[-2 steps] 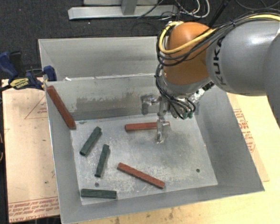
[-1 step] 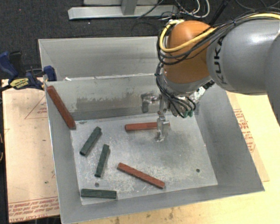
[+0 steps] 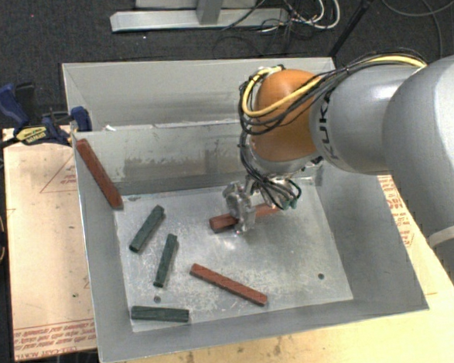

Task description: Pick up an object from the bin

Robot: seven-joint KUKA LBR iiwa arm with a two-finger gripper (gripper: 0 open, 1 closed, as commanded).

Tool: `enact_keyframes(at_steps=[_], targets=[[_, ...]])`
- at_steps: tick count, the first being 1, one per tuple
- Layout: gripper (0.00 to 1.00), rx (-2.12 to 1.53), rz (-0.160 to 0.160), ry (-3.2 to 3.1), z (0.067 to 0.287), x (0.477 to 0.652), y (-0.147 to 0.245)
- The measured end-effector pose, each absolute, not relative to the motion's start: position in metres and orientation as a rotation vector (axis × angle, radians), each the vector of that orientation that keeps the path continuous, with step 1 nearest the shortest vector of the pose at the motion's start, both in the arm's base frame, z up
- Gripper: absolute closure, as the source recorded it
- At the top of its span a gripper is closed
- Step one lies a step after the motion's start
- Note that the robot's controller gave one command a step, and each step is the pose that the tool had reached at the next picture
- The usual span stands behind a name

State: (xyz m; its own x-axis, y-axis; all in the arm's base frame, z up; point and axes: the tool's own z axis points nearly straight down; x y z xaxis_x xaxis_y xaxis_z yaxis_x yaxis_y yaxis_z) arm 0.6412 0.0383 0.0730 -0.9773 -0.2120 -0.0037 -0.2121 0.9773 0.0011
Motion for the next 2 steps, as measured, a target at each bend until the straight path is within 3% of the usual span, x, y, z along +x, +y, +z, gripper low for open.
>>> enact_keyframes(at_steps=[1, 2], targets=[[1.0, -0.335, 0.002, 3.12, 0.073, 0.641, 0.038], [1.0, -0.379, 0.001, 3.114, 0.207, 0.625, 0.022]])
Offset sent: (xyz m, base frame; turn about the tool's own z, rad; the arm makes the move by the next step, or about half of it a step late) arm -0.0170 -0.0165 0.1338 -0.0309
